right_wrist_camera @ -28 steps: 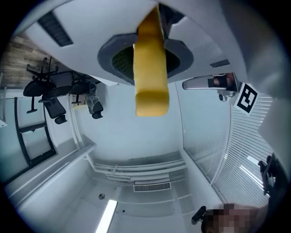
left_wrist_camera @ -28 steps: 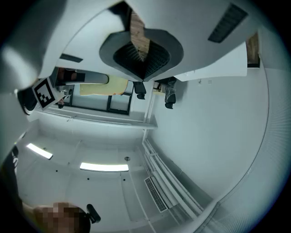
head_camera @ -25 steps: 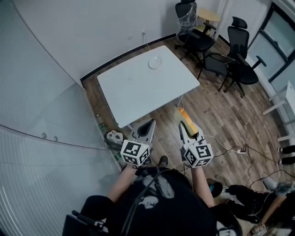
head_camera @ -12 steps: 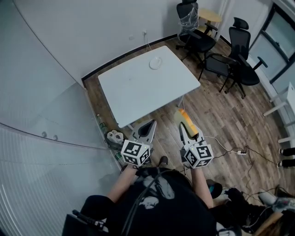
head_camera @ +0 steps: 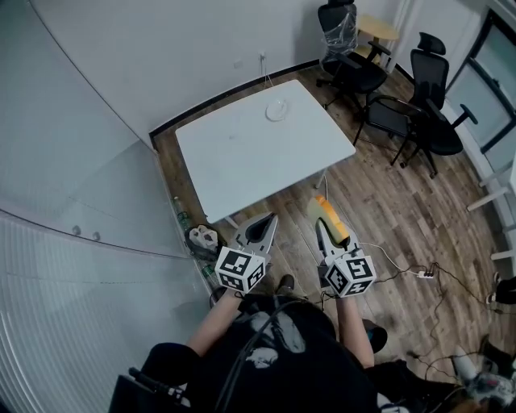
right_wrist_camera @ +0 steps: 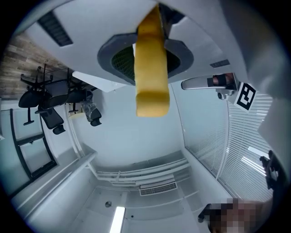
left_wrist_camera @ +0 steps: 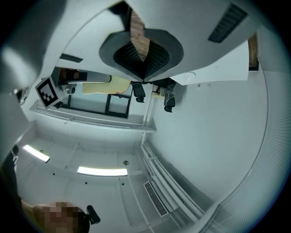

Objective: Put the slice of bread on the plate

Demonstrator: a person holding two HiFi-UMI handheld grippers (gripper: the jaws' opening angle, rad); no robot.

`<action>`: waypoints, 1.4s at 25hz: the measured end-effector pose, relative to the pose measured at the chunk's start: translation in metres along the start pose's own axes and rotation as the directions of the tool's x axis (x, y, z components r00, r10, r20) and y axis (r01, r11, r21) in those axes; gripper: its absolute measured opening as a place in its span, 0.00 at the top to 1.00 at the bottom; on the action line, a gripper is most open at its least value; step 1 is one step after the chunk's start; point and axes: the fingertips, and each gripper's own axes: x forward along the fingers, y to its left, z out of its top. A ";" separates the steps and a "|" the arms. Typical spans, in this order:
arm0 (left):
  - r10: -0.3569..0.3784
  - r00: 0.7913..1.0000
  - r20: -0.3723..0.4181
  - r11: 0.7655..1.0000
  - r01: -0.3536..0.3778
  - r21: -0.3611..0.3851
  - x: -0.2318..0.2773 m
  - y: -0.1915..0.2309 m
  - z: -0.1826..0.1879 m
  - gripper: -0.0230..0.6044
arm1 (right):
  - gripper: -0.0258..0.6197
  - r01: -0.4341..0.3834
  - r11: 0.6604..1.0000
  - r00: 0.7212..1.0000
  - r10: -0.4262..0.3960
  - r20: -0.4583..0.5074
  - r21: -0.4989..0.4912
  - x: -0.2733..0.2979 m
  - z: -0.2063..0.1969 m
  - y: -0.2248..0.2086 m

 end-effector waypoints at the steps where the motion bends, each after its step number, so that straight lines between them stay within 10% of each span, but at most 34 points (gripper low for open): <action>1: 0.001 1.000 0.000 1.000 -0.001 -0.001 0.003 0.000 0.000 0.96 | 0.82 -0.005 1.000 1.000 0.005 -0.003 0.002 0.002 -0.001 -0.003; 21: -0.034 0.999 -0.023 0.999 0.033 -0.026 0.121 0.158 0.035 0.96 | 0.82 -0.018 0.998 0.996 0.013 -0.090 -0.054 0.190 0.030 -0.036; 35: 0.061 0.994 -0.094 0.992 -0.071 -0.107 0.267 0.222 0.009 0.96 | 0.82 -0.121 0.989 0.972 0.101 -0.212 -0.084 0.313 0.039 -0.153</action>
